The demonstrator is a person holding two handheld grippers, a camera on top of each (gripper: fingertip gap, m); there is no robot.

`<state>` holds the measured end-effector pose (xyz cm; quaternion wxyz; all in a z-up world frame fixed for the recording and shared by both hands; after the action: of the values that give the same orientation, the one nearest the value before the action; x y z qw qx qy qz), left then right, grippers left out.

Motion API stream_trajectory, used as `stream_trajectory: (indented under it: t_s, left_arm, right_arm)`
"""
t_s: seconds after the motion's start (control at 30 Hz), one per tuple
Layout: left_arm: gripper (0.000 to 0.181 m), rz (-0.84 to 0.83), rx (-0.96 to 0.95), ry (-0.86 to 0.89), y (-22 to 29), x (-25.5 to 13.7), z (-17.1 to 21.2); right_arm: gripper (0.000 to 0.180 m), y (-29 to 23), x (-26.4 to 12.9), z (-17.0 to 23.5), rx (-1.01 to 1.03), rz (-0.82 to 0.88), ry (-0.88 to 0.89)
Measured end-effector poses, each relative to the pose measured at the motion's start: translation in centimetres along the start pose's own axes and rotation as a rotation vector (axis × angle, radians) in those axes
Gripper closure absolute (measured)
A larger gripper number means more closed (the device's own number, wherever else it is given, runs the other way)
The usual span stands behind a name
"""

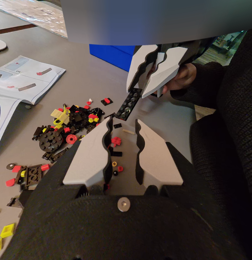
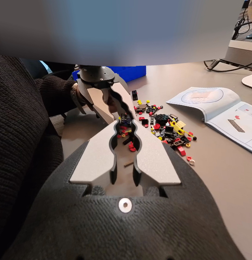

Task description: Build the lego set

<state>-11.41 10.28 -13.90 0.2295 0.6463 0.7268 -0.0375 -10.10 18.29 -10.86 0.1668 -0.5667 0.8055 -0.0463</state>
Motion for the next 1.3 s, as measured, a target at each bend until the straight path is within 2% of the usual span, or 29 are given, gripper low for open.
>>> stream_trajectory:
  t_s: [0.4,1.3]
  left_arm:
    - [0.163,0.005,-0.035,0.041,-0.14,-0.29,-0.6]
    - [0.164,0.005,-0.054,0.056,-0.32,-0.47,-0.84]
  right_arm:
    - [0.165,0.01,0.03,0.06,0.006,-0.005,-0.002]
    - [0.165,0.11,0.12,0.23,0.013,-0.004,-0.008]
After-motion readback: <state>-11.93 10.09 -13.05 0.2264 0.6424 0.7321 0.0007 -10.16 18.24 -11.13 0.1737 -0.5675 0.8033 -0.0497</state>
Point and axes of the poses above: each gripper's, where its closed fingertips meet, x out along the fingers, z out of its underside, y = z × x across the jaws, the point moved 4 cm from there along -x, back along the fingers, and after that the axes turned 5 degrees about -z, right-handed, at the moved point
